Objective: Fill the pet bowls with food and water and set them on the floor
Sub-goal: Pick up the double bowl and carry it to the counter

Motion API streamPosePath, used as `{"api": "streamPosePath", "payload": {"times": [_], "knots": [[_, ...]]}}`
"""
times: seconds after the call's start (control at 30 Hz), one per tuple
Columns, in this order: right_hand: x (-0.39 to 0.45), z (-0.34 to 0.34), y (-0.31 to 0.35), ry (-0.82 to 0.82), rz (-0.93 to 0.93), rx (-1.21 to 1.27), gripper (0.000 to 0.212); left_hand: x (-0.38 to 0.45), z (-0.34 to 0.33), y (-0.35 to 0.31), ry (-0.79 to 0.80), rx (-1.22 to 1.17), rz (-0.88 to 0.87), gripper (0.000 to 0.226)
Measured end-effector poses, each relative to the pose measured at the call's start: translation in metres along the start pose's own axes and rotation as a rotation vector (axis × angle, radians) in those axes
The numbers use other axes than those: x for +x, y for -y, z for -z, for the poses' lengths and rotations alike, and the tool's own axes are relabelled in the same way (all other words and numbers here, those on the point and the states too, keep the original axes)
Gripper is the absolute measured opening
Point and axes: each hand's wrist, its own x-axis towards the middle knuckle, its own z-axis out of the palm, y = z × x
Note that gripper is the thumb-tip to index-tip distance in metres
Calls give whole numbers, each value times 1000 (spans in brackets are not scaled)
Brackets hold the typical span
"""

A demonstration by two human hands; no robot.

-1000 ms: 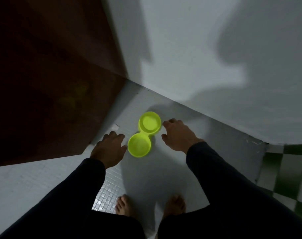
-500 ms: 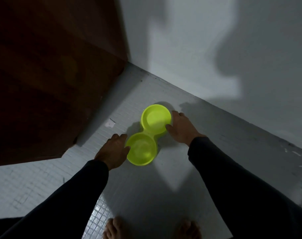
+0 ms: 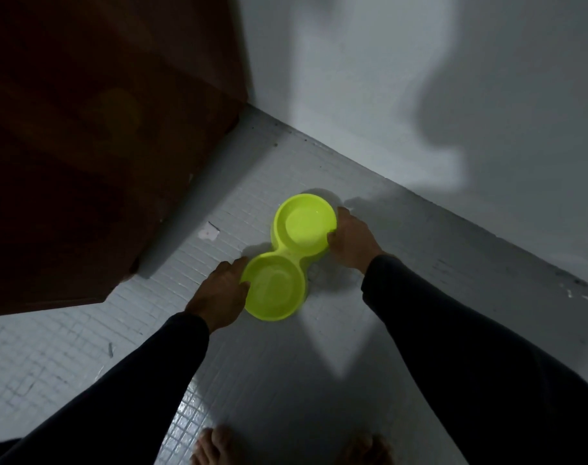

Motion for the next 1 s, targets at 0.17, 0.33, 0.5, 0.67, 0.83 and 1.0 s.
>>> {"api": "streamPosePath", "payload": {"times": [0.17,0.33,0.5,0.67,0.83,1.0], "knots": [[2,-5,-2,-4,8,12,67,-3,-2,0,5,-42,-15,56],[0,-6,-3,-52,-10,118,56,-5,0,-4,-24,-101,-18,53],[-5,-12,-10,-143,-135,311,47,-2,4,-13,-82,-87,-4,51],[-12,-16,-20,-165,-163,518,82,2,15,-16,-109,-79,-9,55],[-19,-23,-30,-135,-208,707,98,6,26,-16,-120,-61,-70,63],[-24,-41,-35,-337,-162,881,18,12,33,-18,-126,-25,-101,65]]}}
